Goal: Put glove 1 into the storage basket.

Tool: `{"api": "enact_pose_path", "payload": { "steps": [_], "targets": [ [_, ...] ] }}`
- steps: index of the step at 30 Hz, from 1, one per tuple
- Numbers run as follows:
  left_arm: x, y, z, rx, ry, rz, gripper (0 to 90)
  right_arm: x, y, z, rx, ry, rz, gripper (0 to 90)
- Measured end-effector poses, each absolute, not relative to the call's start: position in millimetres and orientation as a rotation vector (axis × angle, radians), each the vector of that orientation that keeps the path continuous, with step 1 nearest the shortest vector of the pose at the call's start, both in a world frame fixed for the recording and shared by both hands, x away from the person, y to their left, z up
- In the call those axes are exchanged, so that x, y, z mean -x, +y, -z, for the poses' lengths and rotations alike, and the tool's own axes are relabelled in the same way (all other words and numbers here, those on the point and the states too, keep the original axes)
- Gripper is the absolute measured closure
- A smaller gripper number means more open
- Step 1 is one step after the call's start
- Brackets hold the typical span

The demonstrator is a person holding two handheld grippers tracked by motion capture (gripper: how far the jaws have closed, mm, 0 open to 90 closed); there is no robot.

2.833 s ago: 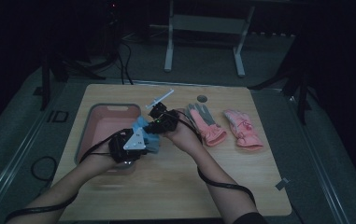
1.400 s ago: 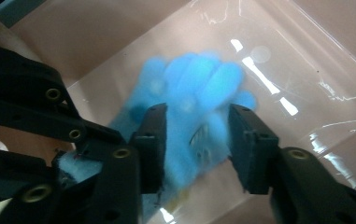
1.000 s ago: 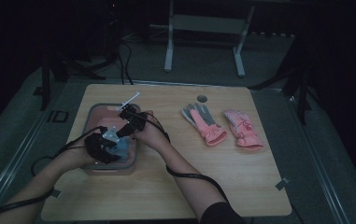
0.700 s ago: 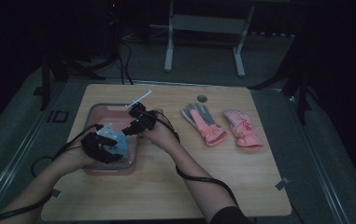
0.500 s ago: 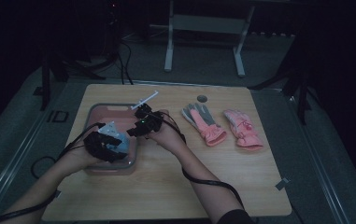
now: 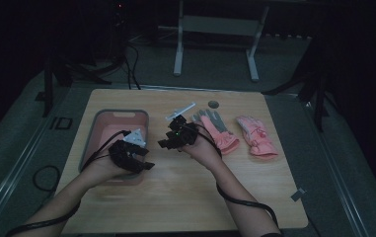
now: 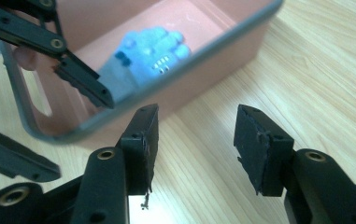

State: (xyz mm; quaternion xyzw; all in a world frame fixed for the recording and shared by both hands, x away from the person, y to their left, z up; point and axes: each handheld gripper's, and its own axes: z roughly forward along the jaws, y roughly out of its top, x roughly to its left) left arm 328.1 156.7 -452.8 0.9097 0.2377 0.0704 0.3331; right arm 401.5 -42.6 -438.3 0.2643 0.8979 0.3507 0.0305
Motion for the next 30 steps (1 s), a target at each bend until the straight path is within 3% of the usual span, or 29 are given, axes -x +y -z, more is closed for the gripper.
{"api": "enact_pose_path", "payload": {
  "steps": [14,18,19,22,30],
  "targets": [
    [-312,100,474,-2.433,0.447,-0.14,42.4,-392,-99,451,-0.886,2.73,-1.094,49.9],
    [-306,90,481,-2.442,0.437,-0.114,28.3,-388,-108,454,-0.881,2.722,-1.096,49.8],
    [-304,86,484,-2.446,0.426,-0.098,28.3,-387,-111,456,-0.881,2.719,-1.096,49.8],
    [-298,76,493,-2.474,0.405,-0.053,13.5,-384,-122,460,-0.89,2.714,-1.081,49.7],
    [-283,55,522,-2.485,0.36,-0.057,3.2,-380,-149,473,-0.937,2.696,-1.089,49.7]
  ]
}}
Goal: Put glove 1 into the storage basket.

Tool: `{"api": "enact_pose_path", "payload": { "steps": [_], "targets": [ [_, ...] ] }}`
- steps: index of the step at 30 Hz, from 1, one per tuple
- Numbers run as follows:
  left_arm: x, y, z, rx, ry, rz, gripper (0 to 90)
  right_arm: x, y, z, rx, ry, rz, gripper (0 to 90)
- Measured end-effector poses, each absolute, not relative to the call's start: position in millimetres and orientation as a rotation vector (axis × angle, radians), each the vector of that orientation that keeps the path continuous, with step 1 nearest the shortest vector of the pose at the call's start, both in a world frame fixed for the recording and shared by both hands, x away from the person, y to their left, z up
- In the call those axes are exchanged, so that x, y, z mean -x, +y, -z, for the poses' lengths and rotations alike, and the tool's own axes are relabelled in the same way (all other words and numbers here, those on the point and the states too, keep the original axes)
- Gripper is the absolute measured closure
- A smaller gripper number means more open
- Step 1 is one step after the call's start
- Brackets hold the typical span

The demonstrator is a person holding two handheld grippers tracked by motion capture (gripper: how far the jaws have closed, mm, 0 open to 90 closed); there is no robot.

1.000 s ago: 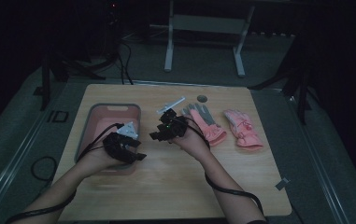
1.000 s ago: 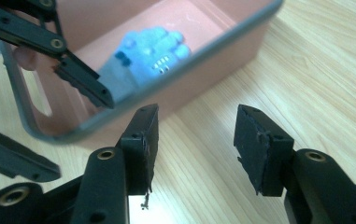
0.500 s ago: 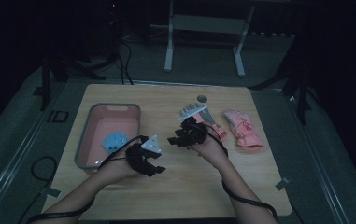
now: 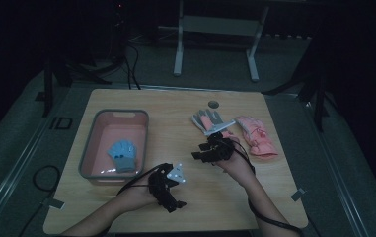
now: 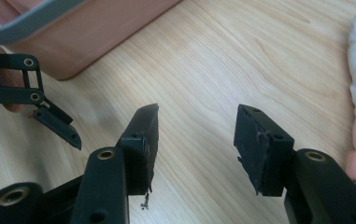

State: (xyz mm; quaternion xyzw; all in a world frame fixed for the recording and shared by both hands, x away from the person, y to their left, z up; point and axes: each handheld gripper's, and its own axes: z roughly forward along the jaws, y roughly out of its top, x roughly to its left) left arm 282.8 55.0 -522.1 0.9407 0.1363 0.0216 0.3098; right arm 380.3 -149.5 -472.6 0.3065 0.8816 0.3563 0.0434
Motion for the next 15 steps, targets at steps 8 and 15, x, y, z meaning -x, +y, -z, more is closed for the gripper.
{"api": "enact_pose_path", "payload": {
  "steps": [8,15],
  "targets": [
    [-273,53,542,-2.477,0.366,-0.077,3.2,-374,-173,483,-0.943,2.672,-1.05,48.8],
    [-268,61,555,-2.447,0.402,-0.069,3.4,-369,-197,493,-0.978,2.649,-1.026,48.2]
  ]
}}
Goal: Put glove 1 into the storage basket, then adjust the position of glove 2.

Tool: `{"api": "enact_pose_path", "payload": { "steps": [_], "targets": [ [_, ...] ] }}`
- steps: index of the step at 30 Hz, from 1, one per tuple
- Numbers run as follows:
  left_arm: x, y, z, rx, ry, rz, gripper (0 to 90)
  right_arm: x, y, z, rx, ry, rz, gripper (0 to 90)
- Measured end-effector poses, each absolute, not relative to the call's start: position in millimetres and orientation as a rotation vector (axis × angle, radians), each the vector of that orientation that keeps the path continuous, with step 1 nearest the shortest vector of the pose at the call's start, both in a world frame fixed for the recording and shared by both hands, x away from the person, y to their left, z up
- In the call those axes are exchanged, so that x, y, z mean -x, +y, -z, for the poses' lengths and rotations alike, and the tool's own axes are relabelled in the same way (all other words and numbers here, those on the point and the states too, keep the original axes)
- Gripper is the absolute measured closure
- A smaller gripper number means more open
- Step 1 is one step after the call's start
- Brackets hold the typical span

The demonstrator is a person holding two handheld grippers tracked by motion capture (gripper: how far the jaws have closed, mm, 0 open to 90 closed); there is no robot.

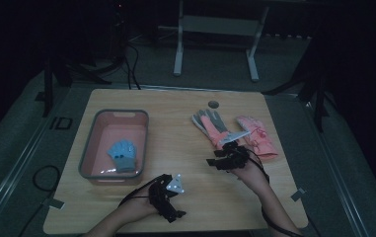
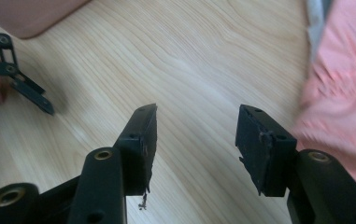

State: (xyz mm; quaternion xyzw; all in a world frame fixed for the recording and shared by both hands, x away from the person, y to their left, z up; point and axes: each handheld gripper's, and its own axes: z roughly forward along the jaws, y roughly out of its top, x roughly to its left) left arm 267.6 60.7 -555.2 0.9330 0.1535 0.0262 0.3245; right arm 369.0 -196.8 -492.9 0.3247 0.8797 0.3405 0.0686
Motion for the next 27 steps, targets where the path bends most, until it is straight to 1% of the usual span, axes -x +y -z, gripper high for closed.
{"api": "enact_pose_path", "payload": {
  "steps": [5,9,12,20,21,27],
  "targets": [
    [-266,64,555,-2.437,0.393,-0.089,3.5,-370,-218,496,-1.012,2.605,-1.034,49.8],
    [-266,66,556,-2.398,0.398,-0.074,3.5,-375,-232,493,-1.054,2.555,-1.052,50.7],
    [-265,67,555,-2.403,0.378,-0.104,3.5,-383,-241,490,-1.082,2.515,-1.069,51.4],
    [-265,70,557,-2.393,0.371,-0.097,3.6,-404,-247,482,-1.115,2.456,-1.07,52.3],
    [-264,70,557,-2.386,0.366,-0.093,3.6,-407,-247,483,-1.118,2.449,-1.07,53.5],
    [-264,71,557,-2.382,0.363,-0.096,3.6,-434,-240,487,-1.134,2.454,-1.041,53.5]
  ]
}}
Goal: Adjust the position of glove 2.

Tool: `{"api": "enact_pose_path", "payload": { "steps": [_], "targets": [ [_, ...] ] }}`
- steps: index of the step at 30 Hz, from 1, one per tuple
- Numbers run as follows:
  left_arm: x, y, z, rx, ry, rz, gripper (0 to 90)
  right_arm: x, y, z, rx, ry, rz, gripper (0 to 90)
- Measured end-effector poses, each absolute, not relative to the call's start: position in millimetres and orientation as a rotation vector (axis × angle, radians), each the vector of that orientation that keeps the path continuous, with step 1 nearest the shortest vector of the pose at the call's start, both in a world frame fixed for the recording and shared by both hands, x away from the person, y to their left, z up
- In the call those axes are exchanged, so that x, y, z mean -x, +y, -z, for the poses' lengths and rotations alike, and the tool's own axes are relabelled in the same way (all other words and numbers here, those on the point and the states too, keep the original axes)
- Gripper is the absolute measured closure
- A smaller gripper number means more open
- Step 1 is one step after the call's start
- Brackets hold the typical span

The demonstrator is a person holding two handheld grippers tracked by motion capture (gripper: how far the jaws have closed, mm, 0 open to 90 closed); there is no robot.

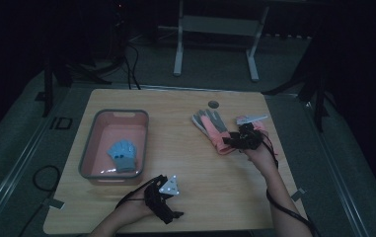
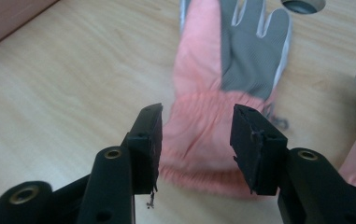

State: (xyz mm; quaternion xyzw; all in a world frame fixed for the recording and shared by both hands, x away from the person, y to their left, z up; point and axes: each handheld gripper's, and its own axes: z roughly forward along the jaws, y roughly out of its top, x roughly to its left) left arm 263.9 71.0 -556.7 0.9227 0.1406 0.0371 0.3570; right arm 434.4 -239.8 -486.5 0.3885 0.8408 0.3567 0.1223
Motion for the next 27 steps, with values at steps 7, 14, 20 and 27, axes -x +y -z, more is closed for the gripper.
{"api": "enact_pose_path", "payload": {
  "steps": [7,14,20,27],
  "targets": [
    [-264,73,556,-2.389,0.362,-0.111,3.6,-464,-231,487,-1.122,2.461,-0.993,53.2],
    [-263,74,557,-2.385,0.364,-0.108,3.6,-490,-225,497,-1.115,2.472,-0.932,53.0],
    [-264,75,558,-2.377,0.368,-0.1,3.7,-506,-219,511,-1.107,2.518,-0.883,51.8],
    [-264,76,559,-2.38,0.365,-0.104,4.1,-510,-213,520,-1.115,2.553,-0.855,62.4]
  ]
}}
